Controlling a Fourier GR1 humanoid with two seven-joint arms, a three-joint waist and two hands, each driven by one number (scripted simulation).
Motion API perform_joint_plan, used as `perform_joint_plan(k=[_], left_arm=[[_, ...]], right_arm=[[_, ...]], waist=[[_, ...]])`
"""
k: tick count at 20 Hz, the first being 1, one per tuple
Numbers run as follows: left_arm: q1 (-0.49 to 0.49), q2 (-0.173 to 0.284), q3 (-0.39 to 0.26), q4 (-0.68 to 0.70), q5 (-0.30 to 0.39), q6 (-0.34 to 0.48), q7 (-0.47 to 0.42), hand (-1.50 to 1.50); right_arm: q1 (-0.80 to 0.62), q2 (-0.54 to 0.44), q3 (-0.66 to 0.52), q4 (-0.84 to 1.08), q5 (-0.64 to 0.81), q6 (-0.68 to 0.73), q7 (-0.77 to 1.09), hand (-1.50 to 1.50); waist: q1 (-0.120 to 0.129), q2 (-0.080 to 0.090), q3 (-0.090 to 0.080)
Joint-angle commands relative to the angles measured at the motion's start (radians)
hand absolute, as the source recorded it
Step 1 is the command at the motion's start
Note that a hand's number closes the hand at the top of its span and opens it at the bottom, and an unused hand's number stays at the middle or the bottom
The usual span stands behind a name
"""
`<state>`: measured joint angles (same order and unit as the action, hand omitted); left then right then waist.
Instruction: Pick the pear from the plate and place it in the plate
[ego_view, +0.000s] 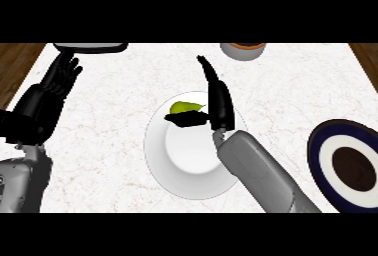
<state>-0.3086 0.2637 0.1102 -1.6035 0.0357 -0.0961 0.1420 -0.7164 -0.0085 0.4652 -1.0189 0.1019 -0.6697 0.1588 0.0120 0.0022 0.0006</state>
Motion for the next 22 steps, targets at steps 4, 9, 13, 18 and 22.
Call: perform_joint_plan(k=[4, 9, 13, 18, 22], left_arm=[[-0.042, 0.02, 0.043, 0.089, 0.005, -0.01, -0.022, 0.0], [0.059, 0.0, 0.023, -0.051, 0.007, -0.012, 0.007, 0.0], [0.118, -0.029, 0.002, -0.032, -0.019, -0.02, -0.077, 0.0], [0.066, -0.014, 0.027, 0.001, -0.014, -0.024, -0.041, 0.0], [0.035, -0.02, 0.035, 0.066, -0.031, -0.018, -0.097, 0.0]], right_arm=[[0.18, -0.111, -0.141, -0.169, -0.109, 0.088, -0.128, -1.5], [0.367, -0.254, -0.19, -0.379, -0.158, 0.217, -0.128, -1.5], [0.466, -0.322, -0.244, -0.458, -0.184, 0.307, -0.188, -1.5], [0.532, -0.411, -0.379, -0.444, -0.262, 0.464, -0.263, -1.5], [0.619, -0.442, -0.431, -0.422, -0.276, 0.554, -0.367, -1.5]], waist=[[-0.022, 0.0, 0.0], [-0.019, -0.006, 0.0], [-0.018, -0.004, -0.001], [-0.017, -0.003, -0.001], [-0.017, -0.002, -0.001]])
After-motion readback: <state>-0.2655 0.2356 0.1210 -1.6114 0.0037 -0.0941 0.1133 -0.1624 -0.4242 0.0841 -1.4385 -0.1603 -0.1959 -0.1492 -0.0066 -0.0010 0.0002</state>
